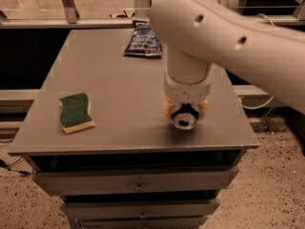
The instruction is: Place pepsi can upright
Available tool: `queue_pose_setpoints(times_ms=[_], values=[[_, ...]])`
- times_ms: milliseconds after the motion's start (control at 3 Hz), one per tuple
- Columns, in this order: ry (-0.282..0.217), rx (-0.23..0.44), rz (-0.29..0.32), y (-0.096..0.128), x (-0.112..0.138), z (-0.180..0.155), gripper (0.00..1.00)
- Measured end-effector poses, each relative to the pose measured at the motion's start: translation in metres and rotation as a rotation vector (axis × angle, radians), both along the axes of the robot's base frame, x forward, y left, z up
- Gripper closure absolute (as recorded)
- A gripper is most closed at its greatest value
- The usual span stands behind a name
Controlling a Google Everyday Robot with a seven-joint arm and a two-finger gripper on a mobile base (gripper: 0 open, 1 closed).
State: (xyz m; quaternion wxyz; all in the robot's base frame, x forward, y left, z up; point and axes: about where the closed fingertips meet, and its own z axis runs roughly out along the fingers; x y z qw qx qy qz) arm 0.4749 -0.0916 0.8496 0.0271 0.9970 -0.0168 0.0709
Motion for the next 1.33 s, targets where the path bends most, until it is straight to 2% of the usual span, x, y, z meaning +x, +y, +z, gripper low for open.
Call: queue_pose_setpoints(times_ms=[333,667,1000,1333], values=[[0.02,0.123,-0.158,0.034,0.01,0.05,1.0],[-0.014,0.167,-0.22,0.04,0.017,0.067,1.0],[0.004,0.209,-0.253,0.036,0.019,0.062,1.0],[0.04,0.388,-0.405,0.029,0.029,0.068,1.0]])
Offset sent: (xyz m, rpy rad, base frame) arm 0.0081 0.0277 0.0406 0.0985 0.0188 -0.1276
